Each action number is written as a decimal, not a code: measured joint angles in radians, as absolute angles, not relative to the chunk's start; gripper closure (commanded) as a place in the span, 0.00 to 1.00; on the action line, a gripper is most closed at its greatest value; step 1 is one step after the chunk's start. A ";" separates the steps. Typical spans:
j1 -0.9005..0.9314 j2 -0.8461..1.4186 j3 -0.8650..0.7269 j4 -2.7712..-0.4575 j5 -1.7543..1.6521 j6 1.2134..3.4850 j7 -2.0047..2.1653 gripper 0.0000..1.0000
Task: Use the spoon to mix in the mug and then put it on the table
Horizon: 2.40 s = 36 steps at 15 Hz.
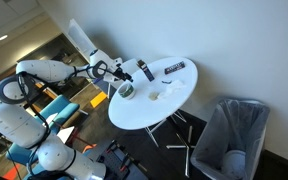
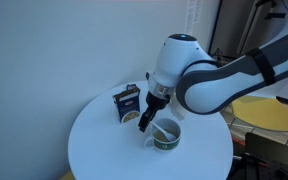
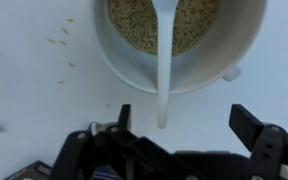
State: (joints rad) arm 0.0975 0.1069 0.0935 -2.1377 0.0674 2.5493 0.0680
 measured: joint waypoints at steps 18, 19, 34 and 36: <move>0.102 0.090 0.094 -2.138 0.005 2.501 0.106 0.97; 0.102 0.085 0.094 -2.138 -0.004 2.501 0.107 0.97; 0.121 -0.056 0.101 -2.420 -0.228 3.158 0.145 0.89; 0.121 -0.053 0.101 -2.434 -0.228 3.176 0.145 0.89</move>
State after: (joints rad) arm 0.1211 -0.0526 0.1012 -2.4345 -0.2277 3.1758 0.1452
